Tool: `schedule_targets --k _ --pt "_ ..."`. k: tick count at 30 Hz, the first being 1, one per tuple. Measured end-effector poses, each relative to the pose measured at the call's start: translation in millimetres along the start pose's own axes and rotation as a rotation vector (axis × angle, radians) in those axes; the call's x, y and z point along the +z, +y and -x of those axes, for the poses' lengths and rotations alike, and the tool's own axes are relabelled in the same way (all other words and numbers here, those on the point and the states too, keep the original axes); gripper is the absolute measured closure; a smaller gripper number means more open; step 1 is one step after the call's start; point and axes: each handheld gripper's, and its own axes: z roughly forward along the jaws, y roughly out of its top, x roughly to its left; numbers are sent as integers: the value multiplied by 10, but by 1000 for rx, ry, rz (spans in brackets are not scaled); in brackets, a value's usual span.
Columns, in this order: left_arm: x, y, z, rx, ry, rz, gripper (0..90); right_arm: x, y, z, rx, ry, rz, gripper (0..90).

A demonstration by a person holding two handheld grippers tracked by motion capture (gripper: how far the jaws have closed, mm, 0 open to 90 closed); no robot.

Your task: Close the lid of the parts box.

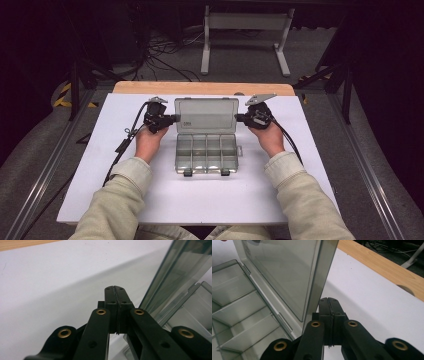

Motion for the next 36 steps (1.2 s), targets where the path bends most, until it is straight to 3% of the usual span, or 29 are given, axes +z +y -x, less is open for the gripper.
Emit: schedule_targets --k 13,36 --pt "-144 13 101 29 -28 13 900 -160 3 -100 -37 23 26 900" --pt "-332 -77 246 76 -72 19 900 -338 -45 -276 -95 57 19 900"
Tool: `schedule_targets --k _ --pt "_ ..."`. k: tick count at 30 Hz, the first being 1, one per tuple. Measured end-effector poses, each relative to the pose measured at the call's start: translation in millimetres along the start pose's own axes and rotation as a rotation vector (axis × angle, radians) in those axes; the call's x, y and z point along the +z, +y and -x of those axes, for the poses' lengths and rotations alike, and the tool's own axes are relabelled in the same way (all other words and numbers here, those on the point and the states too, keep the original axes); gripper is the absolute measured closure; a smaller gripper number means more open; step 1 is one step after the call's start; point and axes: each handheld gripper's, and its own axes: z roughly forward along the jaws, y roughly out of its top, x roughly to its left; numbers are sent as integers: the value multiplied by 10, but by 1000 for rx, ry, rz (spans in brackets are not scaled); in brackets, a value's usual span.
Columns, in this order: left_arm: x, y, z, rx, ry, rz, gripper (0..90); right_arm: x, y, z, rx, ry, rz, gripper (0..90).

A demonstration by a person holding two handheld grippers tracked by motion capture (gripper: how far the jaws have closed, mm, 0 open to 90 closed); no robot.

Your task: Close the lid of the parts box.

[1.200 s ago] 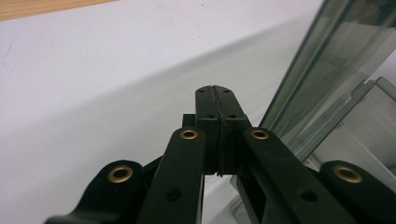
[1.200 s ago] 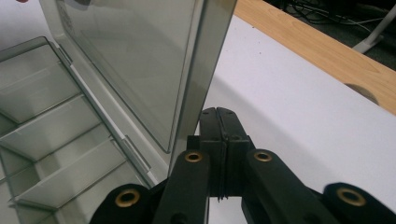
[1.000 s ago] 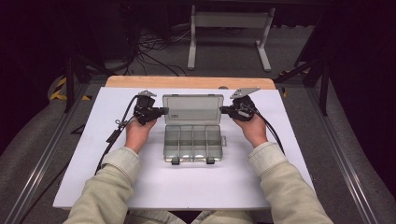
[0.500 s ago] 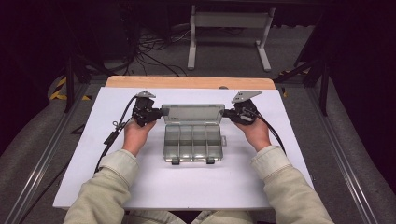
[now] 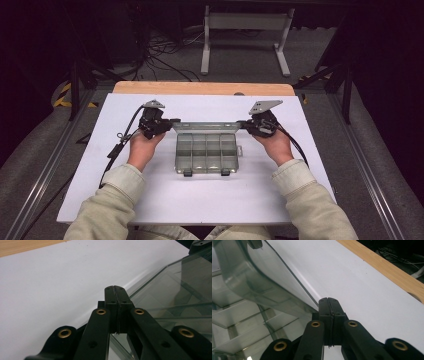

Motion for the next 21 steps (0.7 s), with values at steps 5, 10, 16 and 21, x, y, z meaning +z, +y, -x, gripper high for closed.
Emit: schedule_targets --k 5,10,16,21 --pt "-45 -14 37 9 -16 0 900 -50 6 -38 -8 14 3 900" --pt "-102 -31 69 11 -33 -5 900 -111 14 -84 -18 33 7 900" --pt "-171 -39 108 28 -46 -13 900 -163 22 -143 -32 59 -1 900" --pt "-223 -49 141 32 -67 -32 900 -190 33 -202 -44 84 -16 900"
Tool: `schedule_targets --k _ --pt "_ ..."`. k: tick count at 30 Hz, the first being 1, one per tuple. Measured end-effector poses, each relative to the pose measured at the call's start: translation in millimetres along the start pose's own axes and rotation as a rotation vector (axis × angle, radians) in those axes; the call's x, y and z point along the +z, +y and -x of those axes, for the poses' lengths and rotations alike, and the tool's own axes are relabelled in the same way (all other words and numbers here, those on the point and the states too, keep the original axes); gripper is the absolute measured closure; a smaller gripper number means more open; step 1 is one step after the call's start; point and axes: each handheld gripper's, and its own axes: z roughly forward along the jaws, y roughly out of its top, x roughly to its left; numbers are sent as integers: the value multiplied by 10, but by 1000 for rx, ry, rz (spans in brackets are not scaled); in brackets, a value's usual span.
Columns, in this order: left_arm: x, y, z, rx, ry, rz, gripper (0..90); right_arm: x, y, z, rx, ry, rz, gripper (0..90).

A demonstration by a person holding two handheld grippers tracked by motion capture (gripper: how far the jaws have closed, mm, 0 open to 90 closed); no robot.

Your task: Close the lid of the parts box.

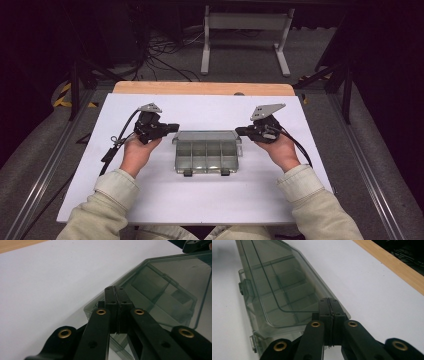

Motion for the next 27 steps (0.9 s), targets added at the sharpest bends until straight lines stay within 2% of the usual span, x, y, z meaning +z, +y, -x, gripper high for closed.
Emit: schedule_targets --k 11,27 --pt "-87 -29 117 56 -37 -79 900 -44 24 -113 -19 50 -45 900" --pt "-152 -63 234 85 -85 -178 900 -36 67 -233 -43 120 -145 900"
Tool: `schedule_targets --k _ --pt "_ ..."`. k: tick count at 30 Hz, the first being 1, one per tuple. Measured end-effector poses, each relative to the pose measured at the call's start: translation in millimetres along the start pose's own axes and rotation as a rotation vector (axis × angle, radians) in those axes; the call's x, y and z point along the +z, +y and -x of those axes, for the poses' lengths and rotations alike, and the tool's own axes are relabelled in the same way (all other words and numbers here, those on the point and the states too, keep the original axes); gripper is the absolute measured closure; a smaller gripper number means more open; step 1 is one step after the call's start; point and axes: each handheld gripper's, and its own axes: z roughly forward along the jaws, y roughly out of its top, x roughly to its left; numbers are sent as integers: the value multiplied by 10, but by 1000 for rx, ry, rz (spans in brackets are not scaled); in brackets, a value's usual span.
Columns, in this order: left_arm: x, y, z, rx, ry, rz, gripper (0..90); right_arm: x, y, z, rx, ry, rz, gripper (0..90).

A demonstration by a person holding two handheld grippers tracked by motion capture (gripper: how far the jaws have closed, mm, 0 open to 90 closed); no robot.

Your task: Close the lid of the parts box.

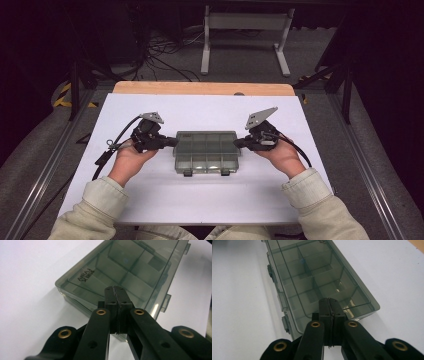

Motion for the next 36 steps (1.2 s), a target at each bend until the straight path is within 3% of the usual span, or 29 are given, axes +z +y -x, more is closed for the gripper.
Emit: schedule_targets --k 27,36 --pt "172 5 65 9 -76 -149 900 183 33 -100 -14 93 -148 900" --pt "219 -2 74 10 -91 -184 900 235 35 -115 -21 104 -166 900"
